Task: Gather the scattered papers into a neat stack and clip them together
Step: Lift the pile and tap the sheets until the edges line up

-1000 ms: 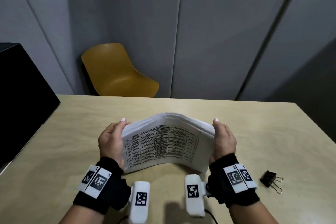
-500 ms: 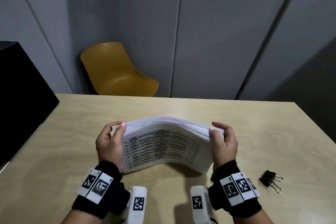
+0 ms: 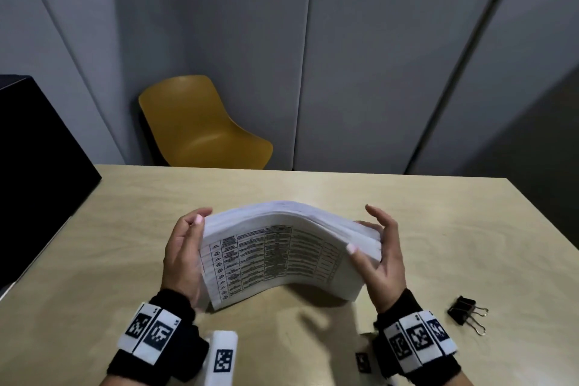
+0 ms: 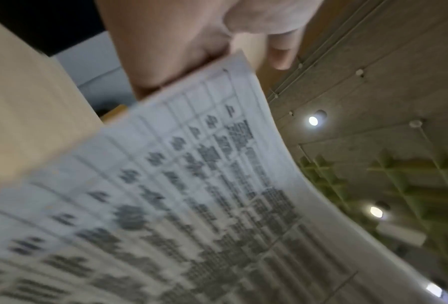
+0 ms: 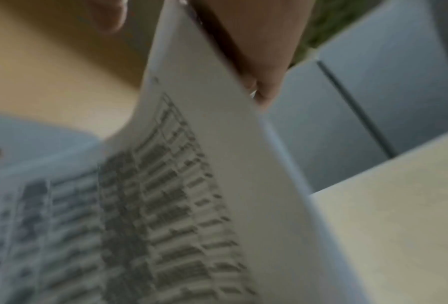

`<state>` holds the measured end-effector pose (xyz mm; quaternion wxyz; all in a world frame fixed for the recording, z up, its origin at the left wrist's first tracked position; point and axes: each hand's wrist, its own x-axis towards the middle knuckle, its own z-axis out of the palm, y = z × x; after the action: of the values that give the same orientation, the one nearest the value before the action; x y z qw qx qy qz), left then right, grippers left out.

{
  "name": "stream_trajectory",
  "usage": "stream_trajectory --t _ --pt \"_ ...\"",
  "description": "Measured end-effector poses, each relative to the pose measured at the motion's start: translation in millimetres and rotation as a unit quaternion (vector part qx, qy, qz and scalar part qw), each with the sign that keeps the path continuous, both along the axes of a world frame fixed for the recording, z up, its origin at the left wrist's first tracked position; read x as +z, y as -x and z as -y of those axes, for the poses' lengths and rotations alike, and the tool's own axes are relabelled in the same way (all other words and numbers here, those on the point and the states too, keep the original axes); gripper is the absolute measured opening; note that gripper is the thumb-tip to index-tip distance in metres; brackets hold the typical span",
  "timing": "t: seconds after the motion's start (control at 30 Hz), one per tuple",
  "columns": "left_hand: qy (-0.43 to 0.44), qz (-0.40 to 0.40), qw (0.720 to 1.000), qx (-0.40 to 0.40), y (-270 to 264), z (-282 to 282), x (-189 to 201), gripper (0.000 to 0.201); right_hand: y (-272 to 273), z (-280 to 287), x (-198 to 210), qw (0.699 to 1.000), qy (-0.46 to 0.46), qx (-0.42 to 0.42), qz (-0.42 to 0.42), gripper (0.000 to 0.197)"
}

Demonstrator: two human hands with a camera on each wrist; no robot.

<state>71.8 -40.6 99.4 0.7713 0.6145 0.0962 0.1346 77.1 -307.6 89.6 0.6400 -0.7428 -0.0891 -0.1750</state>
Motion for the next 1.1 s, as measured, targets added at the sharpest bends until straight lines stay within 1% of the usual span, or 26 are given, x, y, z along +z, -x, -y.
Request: stream_trajectory --t 0.03,0.07,0.1,0.13,0.17,0.2,0.23,0.3,0.37,0.43,0.5,0.53,0.57,0.6,0.63,0.67,0.7,0.73,0.77,0.8,0.9,0.97,1.03,1.07,1.1 --pt "-0.018 0.007 0.999 -0.039 2 -6 -5 0.033 2 6 -8 0.999 0.034 0.013 -0.004 0.071" --pt "-0.045 0.007 0.996 -0.074 3 -10 -10 0.042 2 10 -16 0.999 0.036 0.008 -0.014 0.073" --pt "-0.068 -0.002 0.993 -0.093 4 -11 -14 0.044 1 14 -24 0.999 0.028 -0.006 -0.028 0.07" --pt "-0.086 -0.022 0.992 -0.084 5 -11 -17 0.036 -2 16 -30 0.998 0.023 -0.024 -0.044 0.06" --pt "-0.098 -0.036 0.992 -0.065 6 -7 -17 0.025 -5 14 -34 0.998 0.017 -0.041 -0.053 0.045" --pt "-0.114 -0.048 0.992 -0.04 7 -1 -15 0.019 -8 11 -36 0.997 0.0 -0.048 -0.058 0.031" --pt "-0.129 -0.054 0.99 -0.027 7 4 -16 0.017 -11 7 -38 0.997 -0.018 -0.047 -0.064 0.027" --pt "-0.129 -0.041 0.991 -0.007 5 10 -12 0.027 -12 -2 -33 0.996 -0.039 -0.031 -0.067 0.035" --pt "-0.121 -0.008 0.993 0.013 2 8 -6 0.03 -12 -2 -29 0.997 -0.049 -0.033 -0.058 0.038" --pt "-0.171 0.016 0.985 0.018 2 0 -7 0.04 -9 2 -30 0.997 -0.049 -0.044 -0.044 0.046" --pt "-0.228 0.037 0.972 0.045 5 -5 -12 0.06 -3 5 -33 0.997 -0.021 -0.069 -0.029 0.066" --pt "-0.238 0.052 0.967 0.072 7 -6 -14 0.072 -1 4 -32 0.996 0.005 -0.083 -0.01 0.077" --pt "-0.259 0.067 0.958 0.099 8 -8 -17 0.084 1 3 -28 0.994 0.038 -0.095 0.025 0.085" --pt "-0.297 0.084 0.944 0.117 8 -6 -17 0.09 1 0 -24 0.99 0.067 -0.099 0.07 0.086" --pt "-0.35 0.101 0.922 0.129 7 -4 -16 0.087 0 -3 -21 0.984 0.101 -0.101 0.107 0.081" --pt "-0.4 0.124 0.898 0.132 6 -3 -15 0.077 -2 -7 -17 0.975 0.145 -0.105 0.136 0.071" --pt "-0.437 0.137 0.88 0.126 5 -2 -13 0.064 -4 -9 -13 0.966 0.183 -0.108 0.146 0.062" --pt "-0.451 0.137 0.874 0.118 5 0 -10 0.053 -4 -11 -11 0.962 0.205 -0.11 0.141 0.055" --pt "-0.454 0.129 0.875 0.111 5 1 -9 0.046 -5 -11 -11 0.961 0.215 -0.112 0.131 0.053" --pt "-0.45 0.122 0.878 0.105 6 2 -8 0.044 -5 -11 -13 0.961 0.218 -0.111 0.126 0.051" --pt "-0.434 0.096 0.892 0.088 9 1 -11 0.053 -3 -6 -16 0.968 0.201 -0.095 0.116 0.044" --pt "-0.434 0.092 0.893 0.073 9 -1 -10 0.052 -4 -4 -14 0.974 0.185 -0.075 0.107 0.044" --pt "-0.42 0.094 0.9 0.067 8 -6 -8 0.044 -6 0 -16 0.98 0.161 -0.065 0.093 0.05" --pt "-0.396 0.082 0.912 0.068 7 -8 -8 0.045 -6 2 -17 0.986 0.133 -0.062 0.074 0.059" --pt "-0.357 0.066 0.93 0.066 7 -9 -8 0.052 -7 5 -19 0.993 0.094 -0.061 0.042 0.069"
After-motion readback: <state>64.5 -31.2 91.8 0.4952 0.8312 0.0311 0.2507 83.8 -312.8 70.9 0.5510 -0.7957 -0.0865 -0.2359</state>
